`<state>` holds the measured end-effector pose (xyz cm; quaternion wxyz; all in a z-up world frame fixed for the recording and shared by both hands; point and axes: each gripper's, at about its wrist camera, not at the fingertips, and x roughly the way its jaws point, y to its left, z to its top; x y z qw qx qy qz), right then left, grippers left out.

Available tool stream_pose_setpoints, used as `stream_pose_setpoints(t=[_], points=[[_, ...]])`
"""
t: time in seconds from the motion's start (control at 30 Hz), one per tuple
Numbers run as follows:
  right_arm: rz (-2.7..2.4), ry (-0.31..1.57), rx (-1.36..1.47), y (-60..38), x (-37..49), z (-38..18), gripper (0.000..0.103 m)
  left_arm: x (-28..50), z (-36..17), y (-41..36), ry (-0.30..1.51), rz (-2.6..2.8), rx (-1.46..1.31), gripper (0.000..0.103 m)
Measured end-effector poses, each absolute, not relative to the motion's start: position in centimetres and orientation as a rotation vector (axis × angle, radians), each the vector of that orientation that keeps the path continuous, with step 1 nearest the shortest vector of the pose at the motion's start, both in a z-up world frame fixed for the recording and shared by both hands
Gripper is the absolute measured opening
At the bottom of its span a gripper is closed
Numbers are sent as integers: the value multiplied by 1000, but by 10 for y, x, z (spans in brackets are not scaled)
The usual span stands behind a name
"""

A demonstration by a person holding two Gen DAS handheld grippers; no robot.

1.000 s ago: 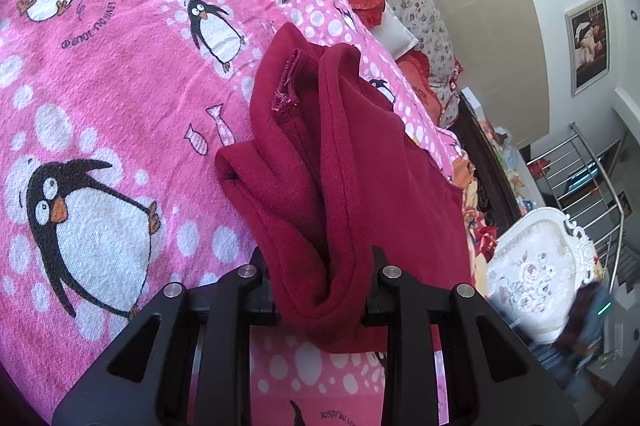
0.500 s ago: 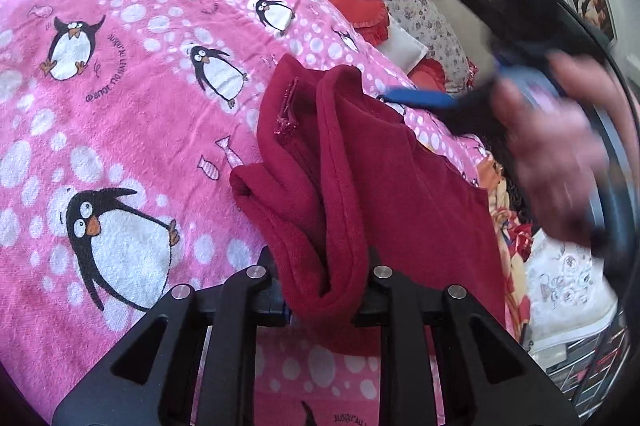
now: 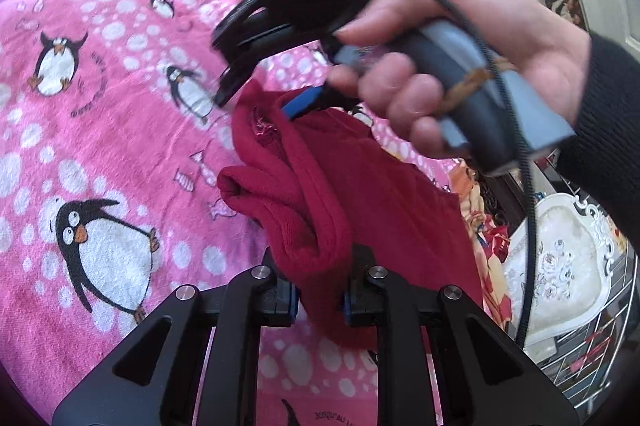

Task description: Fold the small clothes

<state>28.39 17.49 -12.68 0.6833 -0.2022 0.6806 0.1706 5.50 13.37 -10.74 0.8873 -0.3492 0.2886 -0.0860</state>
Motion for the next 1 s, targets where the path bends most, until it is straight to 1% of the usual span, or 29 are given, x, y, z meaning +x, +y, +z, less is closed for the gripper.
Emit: stream_pose_setpoints(t=[0.07, 0.1, 0.13, 0.2, 0.23, 0.4, 0.63, 0.8, 0.93, 1.0], points=[[365, 1518, -506, 182, 280, -130, 56, 54, -106, 133, 596, -180, -719, 14], [354, 1513, -535, 186, 278, -131, 47, 55, -107, 134, 597, -181, -719, 14], [342, 1516, -553, 187, 279, -129, 34, 55, -107, 135, 597, -182, -719, 14], [347, 1528, -525, 179, 279, -123, 20, 55, -107, 136, 598, -184, -719, 14], [361, 1524, -492, 175, 280, -116, 18, 56, -109, 136, 599, -185, -720, 14], [431, 1471, -288, 137, 279, -76, 16, 56, -106, 134, 602, -203, -714, 13], [485, 1374, -43, 47, 276, -17, 15, 51, -56, 102, 579, -239, -595, 13], [496, 1304, 55, -50, 269, 14, 15, 47, -25, 46, 562, -337, -539, 13], [476, 1272, 82, -132, 258, 38, 15, 46, -14, -8, 569, -414, -485, 13], [455, 1275, 100, -166, 256, 37, 15, 50, -13, -36, 586, -452, -462, 13]])
